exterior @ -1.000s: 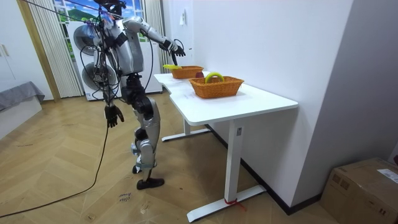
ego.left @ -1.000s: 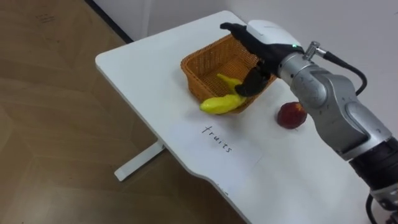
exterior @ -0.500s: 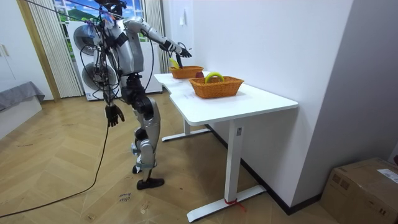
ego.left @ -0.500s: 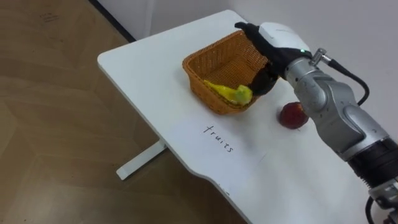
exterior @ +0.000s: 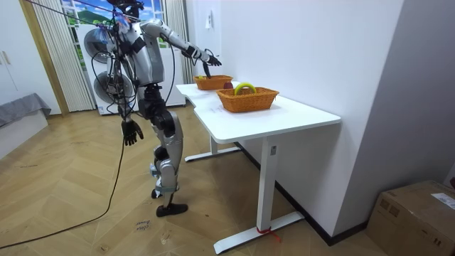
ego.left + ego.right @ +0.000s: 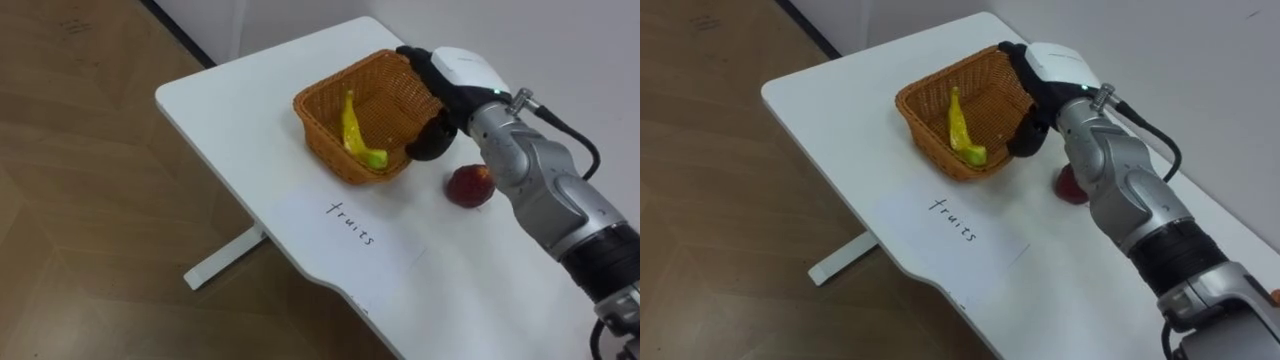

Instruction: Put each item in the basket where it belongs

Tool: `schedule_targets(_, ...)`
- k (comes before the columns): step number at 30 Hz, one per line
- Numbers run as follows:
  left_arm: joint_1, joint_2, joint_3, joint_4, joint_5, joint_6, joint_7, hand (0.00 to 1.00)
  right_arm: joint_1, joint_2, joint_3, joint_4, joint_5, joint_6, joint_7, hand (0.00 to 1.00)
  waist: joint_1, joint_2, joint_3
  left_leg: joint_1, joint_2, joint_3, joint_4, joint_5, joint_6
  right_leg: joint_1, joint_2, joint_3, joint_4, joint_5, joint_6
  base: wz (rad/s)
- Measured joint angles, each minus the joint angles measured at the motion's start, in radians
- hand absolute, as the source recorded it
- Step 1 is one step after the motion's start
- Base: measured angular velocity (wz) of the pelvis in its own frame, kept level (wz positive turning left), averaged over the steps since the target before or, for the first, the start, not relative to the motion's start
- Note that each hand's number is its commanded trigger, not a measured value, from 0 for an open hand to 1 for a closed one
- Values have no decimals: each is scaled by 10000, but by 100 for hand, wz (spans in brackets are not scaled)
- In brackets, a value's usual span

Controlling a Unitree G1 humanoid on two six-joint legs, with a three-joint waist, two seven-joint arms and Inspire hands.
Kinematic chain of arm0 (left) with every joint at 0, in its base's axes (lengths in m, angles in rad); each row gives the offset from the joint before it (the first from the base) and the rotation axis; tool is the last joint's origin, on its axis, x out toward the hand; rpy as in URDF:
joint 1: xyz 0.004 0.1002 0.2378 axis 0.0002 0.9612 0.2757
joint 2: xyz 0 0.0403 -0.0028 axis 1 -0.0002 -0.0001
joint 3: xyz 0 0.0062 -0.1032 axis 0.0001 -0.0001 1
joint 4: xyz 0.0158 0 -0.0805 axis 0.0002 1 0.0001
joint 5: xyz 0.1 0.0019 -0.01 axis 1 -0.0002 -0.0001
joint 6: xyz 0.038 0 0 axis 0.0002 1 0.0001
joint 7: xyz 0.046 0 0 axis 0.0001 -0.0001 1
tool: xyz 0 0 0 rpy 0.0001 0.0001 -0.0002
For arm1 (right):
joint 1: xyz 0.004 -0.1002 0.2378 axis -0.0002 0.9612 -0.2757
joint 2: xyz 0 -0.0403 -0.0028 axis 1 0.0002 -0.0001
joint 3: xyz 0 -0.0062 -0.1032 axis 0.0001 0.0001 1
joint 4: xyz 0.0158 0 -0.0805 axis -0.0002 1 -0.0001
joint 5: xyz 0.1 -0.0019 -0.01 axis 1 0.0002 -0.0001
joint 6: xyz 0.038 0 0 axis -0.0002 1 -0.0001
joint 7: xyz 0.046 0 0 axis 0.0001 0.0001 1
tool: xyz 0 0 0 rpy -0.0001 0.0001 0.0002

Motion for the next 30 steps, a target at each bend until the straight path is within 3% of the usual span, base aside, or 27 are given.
schedule_targets(4,22,-15,63,0,7,12,31,0,0,-50,-250,-49,63,-19,-4,0,-124,95,-19,-99,-5,-32,132,-41,25,-21,7,-6,3,4,7,2)
schedule_targets(11,316,-219,184,-14,-1,80,73,0,6,-114,-989,-57,1018,-171,-639,0,-523,431,-138,11,-7,-17,76,-17,72,41,-45,40,8,18,40,-1)
schedule_targets(20,427,-307,347,-32,-33,22,66,0,10,-595,-1162,-58,2654,-394,-1256,0,-879,504,-134,331,81,177,-128,31,56,192,-7,286,-2,18,41,-7)
schedule_targets(25,439,-359,332,-25,-70,16,53,0,47,-650,-1481,-228,3248,-593,-1563,0,-1295,571,-148,321,73,90,-100,32,36,232,12,276,5,18,41,4)
schedule_targets(30,504,-431,326,-16,-76,69,22,0,364,-649,-1977,-230,3888,-609,-2019,0,-1341,687,-163,315,76,83,-101,47,18,228,12,296,17,18,41,0)
